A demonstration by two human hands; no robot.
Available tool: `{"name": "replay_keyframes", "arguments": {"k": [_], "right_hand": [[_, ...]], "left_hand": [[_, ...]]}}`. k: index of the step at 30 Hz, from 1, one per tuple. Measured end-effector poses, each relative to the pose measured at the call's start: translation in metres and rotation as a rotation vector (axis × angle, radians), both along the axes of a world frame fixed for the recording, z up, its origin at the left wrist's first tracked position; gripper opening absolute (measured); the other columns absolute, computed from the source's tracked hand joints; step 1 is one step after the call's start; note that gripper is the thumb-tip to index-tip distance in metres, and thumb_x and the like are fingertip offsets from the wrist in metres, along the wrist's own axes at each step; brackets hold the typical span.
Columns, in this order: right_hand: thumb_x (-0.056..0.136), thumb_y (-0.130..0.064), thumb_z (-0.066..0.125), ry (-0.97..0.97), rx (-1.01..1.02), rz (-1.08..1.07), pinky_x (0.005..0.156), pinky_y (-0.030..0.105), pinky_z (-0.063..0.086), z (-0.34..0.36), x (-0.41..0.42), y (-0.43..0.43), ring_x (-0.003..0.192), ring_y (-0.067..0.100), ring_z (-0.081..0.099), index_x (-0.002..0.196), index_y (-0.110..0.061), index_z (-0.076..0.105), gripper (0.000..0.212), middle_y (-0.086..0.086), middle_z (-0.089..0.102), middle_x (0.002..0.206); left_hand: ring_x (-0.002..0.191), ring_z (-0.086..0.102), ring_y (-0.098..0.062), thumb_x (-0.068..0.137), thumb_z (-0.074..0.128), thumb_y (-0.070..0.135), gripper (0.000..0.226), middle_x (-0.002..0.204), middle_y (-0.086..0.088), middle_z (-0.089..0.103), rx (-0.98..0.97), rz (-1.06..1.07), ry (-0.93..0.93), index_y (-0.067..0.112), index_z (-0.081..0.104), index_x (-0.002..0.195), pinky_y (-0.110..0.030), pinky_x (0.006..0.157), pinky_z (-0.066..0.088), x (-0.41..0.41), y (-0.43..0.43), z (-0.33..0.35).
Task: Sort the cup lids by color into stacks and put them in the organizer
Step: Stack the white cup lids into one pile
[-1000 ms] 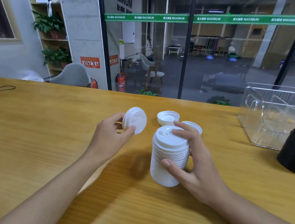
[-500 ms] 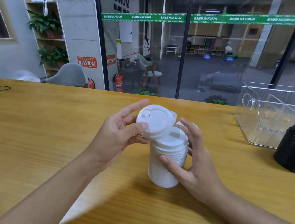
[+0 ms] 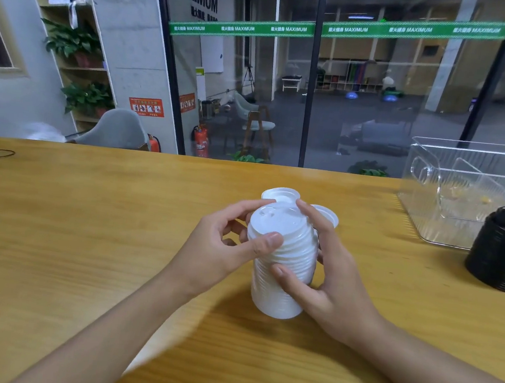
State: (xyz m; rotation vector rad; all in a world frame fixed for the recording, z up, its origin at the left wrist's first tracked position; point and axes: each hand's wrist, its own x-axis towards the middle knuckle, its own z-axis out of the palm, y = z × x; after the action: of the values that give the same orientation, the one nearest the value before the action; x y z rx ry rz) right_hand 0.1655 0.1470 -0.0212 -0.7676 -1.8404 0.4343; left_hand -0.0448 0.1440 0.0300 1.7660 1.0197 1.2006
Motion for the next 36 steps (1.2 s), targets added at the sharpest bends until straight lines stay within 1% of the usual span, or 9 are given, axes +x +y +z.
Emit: {"name": "replay_keyframes", "arguments": {"k": [5,8,12,16,22,26,31,33,36], "right_hand": [[0.090,-0.045,0.074,-0.001,0.005,0.000,0.108,0.032,0.050,0.001,-0.001,0.000,0.137,0.017,0.058,0.160,-0.025,0.033,0.083,-0.013,0.054,0.152],[0.092,-0.045,0.072,-0.017,-0.007,0.003,0.110,0.033,0.048,0.001,0.000,0.000,0.137,0.018,0.058,0.161,-0.023,0.032,0.083,-0.007,0.055,0.152],[0.092,-0.044,0.072,-0.017,0.005,-0.005,0.105,0.024,0.048,0.002,-0.001,-0.002,0.131,0.014,0.060,0.154,-0.024,0.041,0.072,-0.011,0.059,0.144],[0.093,-0.047,0.072,-0.018,-0.034,0.005,0.097,0.035,0.054,0.002,-0.001,-0.002,0.120,0.019,0.066,0.142,-0.029,0.044,0.059,-0.007,0.065,0.134],[0.084,-0.044,0.084,-0.048,-0.054,0.040,0.094,0.025,0.055,0.002,0.000,-0.003,0.120,0.015,0.067,0.143,-0.033,0.038,0.076,-0.020,0.061,0.134],[0.082,-0.040,0.088,-0.059,-0.047,0.028,0.090,0.021,0.054,0.004,0.002,-0.003,0.120,0.013,0.066,0.141,-0.035,0.040,0.076,-0.023,0.060,0.133],[0.082,-0.047,0.083,-0.075,-0.029,0.025,0.089,0.038,0.060,0.008,0.007,-0.006,0.117,0.016,0.068,0.140,-0.032,0.040,0.074,-0.022,0.061,0.131],[0.081,-0.049,0.083,-0.091,-0.033,0.000,0.089,0.041,0.060,0.008,0.013,-0.009,0.117,0.015,0.067,0.140,-0.035,0.039,0.075,-0.021,0.060,0.131],[0.080,-0.051,0.082,-0.124,-0.026,-0.043,0.090,0.036,0.059,0.008,0.027,-0.016,0.116,0.013,0.065,0.138,-0.042,0.037,0.074,-0.023,0.059,0.130]], "left_hand": [[0.106,0.062,-0.030,0.071,0.080,0.062,0.058,0.129,-0.002,0.066,0.007,0.016,0.014,0.045,0.072,0.126,-0.031,0.084,0.053,0.004,-0.002,-0.001],[0.106,0.063,-0.027,0.070,0.080,0.061,0.058,0.127,-0.004,0.063,0.021,0.018,0.026,0.045,0.073,0.125,-0.023,0.081,0.052,0.005,-0.002,-0.002],[0.111,0.064,-0.018,0.072,0.081,0.058,0.059,0.123,0.001,0.062,0.050,0.014,0.030,0.041,0.071,0.128,-0.036,0.086,0.057,0.005,-0.001,-0.007],[0.119,0.068,-0.013,0.079,0.079,0.051,0.059,0.130,0.011,0.070,0.018,-0.048,0.004,0.032,0.067,0.134,-0.043,0.097,0.059,0.010,-0.004,-0.009],[0.115,0.072,-0.024,0.078,0.083,0.043,0.056,0.126,0.003,0.075,-0.007,-0.017,-0.067,0.026,0.069,0.129,-0.059,0.104,0.054,0.013,-0.005,-0.013],[0.116,0.072,-0.022,0.077,0.084,0.045,0.058,0.126,0.004,0.074,-0.006,0.000,-0.078,0.026,0.067,0.129,-0.058,0.103,0.055,0.016,-0.005,-0.016],[0.120,0.069,-0.017,0.082,0.080,0.061,0.064,0.132,0.010,0.070,0.046,-0.011,-0.043,0.031,0.062,0.135,-0.055,0.104,0.054,0.018,-0.008,-0.023],[0.130,0.064,-0.015,0.083,0.068,0.077,0.079,0.140,0.011,0.066,0.033,-0.090,-0.021,0.032,0.054,0.145,-0.047,0.109,0.052,0.018,-0.007,-0.028],[0.138,0.057,-0.013,0.081,0.047,0.091,0.092,0.143,0.013,0.063,0.003,-0.117,-0.027,0.034,0.046,0.153,-0.041,0.113,0.047,0.017,-0.002,-0.036]]}}
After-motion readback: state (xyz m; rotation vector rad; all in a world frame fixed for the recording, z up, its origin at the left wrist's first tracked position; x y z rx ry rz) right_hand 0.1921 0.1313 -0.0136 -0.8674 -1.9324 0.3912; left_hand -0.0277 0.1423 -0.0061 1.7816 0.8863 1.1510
